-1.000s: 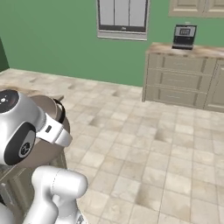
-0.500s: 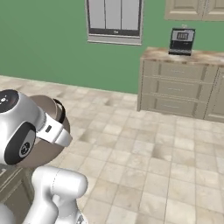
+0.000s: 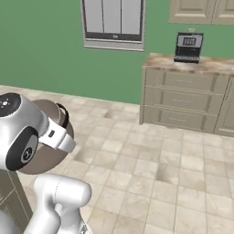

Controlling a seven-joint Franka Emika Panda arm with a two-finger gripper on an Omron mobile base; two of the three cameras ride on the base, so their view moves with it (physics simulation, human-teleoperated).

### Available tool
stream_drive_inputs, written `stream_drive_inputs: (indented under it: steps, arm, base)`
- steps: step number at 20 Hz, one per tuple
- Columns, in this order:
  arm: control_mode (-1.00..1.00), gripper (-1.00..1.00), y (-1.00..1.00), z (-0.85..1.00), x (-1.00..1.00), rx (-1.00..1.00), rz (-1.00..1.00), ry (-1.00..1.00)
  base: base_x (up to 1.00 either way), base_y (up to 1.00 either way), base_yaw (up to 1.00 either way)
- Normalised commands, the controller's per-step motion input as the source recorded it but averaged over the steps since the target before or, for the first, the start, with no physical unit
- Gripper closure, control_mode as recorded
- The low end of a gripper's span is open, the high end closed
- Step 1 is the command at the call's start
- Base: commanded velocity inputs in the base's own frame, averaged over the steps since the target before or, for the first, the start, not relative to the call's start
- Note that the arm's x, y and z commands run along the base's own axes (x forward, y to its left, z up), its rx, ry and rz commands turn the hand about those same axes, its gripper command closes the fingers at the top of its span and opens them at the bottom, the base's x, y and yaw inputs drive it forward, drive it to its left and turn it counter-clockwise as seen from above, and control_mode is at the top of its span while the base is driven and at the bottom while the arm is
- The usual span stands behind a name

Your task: Move the pot and pan from the stove into the sink.

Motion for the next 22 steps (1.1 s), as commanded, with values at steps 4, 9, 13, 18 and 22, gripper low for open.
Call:
stream_drive_inputs:
  steps: [4,9,13,18,22]
  arm:
    - [1.0,1.0,0.0,0.0,0.0,0.0,0.0,0.0]
    - [1.0,1.0,0.0,0.0,0.0,0.0,0.0,0.0]
    - [1.0,1.0,0.0,0.0,0.0,0.0,0.0,0.0]
    - [1.0,1.0,0.0,0.0,0.0,0.0,0.0,0.0]
    - [1.0,1.0,0.0,0.0,0.0,0.0,0.0,0.0]
  base:
    - [0.05,-0.09,-0.1]
    - [0.14,-0.22,-0.37]
    - [0.07,-0.14,-0.46]
    - [0.06,-0.09,-0.47]
    - [0.07,-0.1,-0.46]
